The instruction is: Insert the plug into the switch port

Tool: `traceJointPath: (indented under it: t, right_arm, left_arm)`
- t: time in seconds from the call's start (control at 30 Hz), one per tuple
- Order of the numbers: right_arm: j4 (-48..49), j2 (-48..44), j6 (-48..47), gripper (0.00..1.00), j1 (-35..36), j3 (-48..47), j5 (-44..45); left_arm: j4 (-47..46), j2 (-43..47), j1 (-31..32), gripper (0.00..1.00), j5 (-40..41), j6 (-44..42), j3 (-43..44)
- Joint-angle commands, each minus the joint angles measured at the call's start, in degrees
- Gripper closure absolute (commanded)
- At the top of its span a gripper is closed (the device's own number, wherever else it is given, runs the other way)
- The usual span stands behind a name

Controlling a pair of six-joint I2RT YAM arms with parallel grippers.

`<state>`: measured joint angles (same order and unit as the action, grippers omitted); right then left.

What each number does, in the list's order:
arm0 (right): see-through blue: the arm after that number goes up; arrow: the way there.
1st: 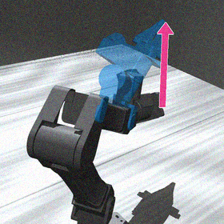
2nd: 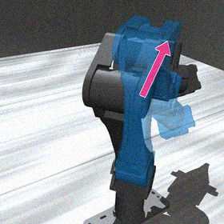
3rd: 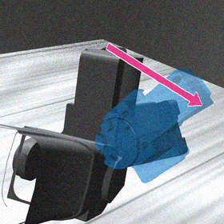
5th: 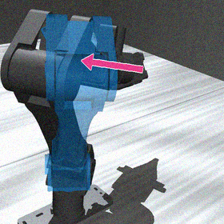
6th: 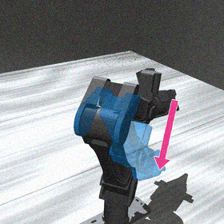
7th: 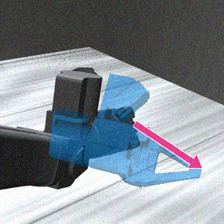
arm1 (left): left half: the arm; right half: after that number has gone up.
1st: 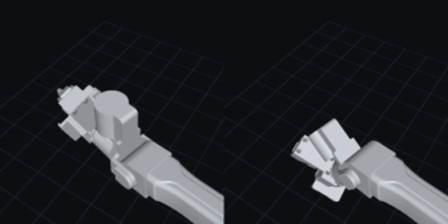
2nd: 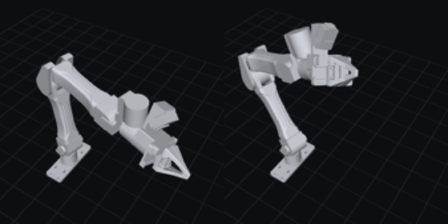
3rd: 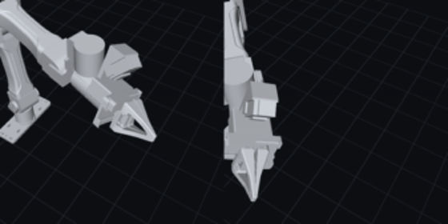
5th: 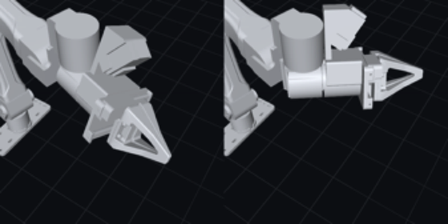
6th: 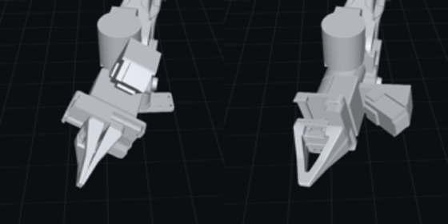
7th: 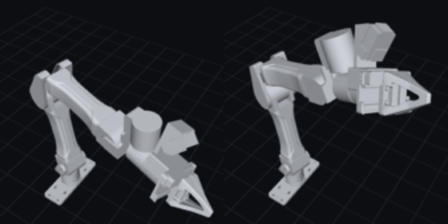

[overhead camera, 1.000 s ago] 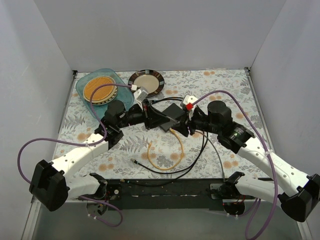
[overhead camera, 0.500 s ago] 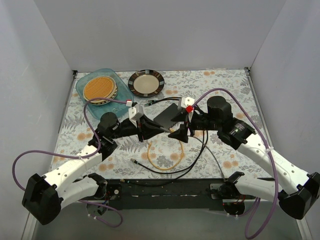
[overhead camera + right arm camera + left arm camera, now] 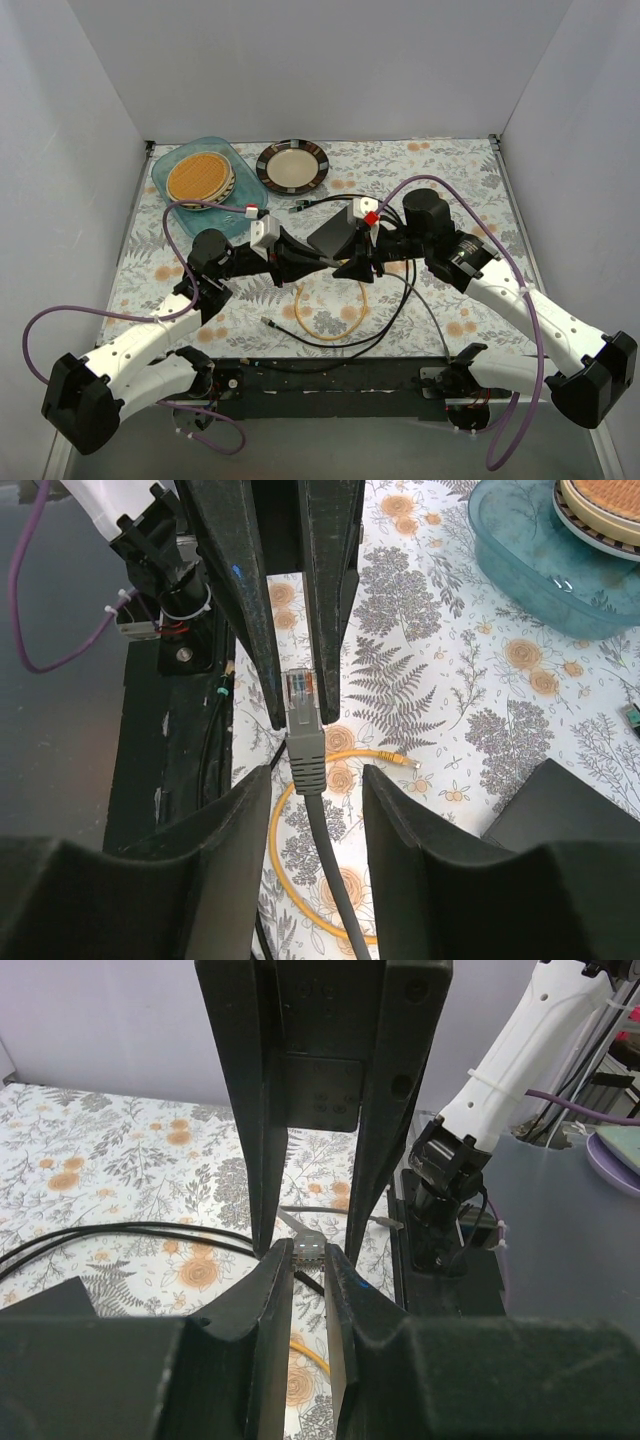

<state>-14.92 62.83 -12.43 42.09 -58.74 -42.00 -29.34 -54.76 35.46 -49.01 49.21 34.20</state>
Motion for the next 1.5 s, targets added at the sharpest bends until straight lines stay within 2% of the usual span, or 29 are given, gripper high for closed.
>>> traceJointPath:
  t: [0.0, 0.13, 0.17, 0.37, 0.47, 0.53, 0.6, 0.73, 0.77, 0.8, 0.83, 0.87, 0.9, 0.97, 1.17, 1.47]
  right_arm:
    - [2.5, -0.6, 0.5, 0.53, -0.2, -2.7, -2.1]
    - [3.7, -0.3, 1.5, 0.56, -0.2, -2.5, -3.1]
    - [3.9, -0.3, 1.7, 0.61, -0.2, -2.3, -3.2]
    - [5.5, -0.8, 2.8, 0.65, -0.2, -1.9, -3.1]
    - [5.9, -0.5, 3.2, 0.76, -0.2, -1.8, -3.1]
    - [5.9, 0.0, 3.5, 0.9, -0.2, -1.9, -2.7]
    - [5.8, 0.2, 3.9, 0.98, -0.2, -2.0, -2.6]
    - [5.5, 0.2, 4.3, 0.99, -0.2, -2.1, 0.1]
    - [5.4, 0.1, 4.3, 0.99, -0.2, -2.0, 1.0]
    - [4.9, -0.1, 4.2, 0.99, -0.2, -1.9, 1.8]
    - [4.6, -0.5, 4.1, 0.99, -0.2, -1.7, 4.4]
    - [4.5, -0.8, 3.8, 0.99, -0.2, -1.4, 5.6]
    - [4.0, -1.0, 3.6, 0.99, -0.2, -1.2, 6.8]
    - [4.1, -2.4, 3.5, 0.99, -0.2, -0.1, 11.0]
    - [3.8, -5.5, 2.5, 0.99, -0.1, 2.6, 21.9]
    - [7.9, -9.1, 1.7, 0.99, -0.1, 8.9, 26.5]
  left_arm:
    - [-2.2, 1.2, 0.3, 1.0, -1.3, 0.2, -0.5]
    - [-2.4, 0.6, 0.3, 1.0, -1.4, 0.6, -0.3]
    - [-2.4, 0.5, 0.3, 1.0, -1.6, 0.7, -0.4]
    - [-1.9, 0.2, 0.4, 1.0, -1.4, 0.8, -0.2]
    - [-1.9, 0.0, 0.5, 1.0, -1.3, 1.1, -0.1]
    - [-2.0, 0.0, 0.5, 1.0, -1.3, 1.1, -0.1]
    - [-1.9, -0.2, 0.5, 1.0, -1.2, 1.1, 0.0]
    - [-0.9, -0.5, 0.5, 1.0, -0.2, 1.2, 0.5]
    - [0.2, -0.6, 0.5, 0.67, 0.8, 2.4, 0.6]
    - [1.4, -0.8, 0.5, 0.45, 6.0, 3.3, 1.6]
    - [3.1, -0.9, 0.5, 0.28, 10.0, 5.0, 2.4]
    - [7.4, -1.2, 0.5, 0.05, 15.4, 7.1, 3.3]
    - [10.2, -1.5, 0.5, 0.02, 26.1, 11.4, 6.1]
    - [16.6, -2.6, 0.3, 0.02, 33.3, 14.1, 8.8]
    - [19.0, -6.2, 0.0, 0.02, 36.1, 19.6, 12.8]
    - [22.2, -12.8, -0.7, 0.02, 35.5, 20.7, 15.6]
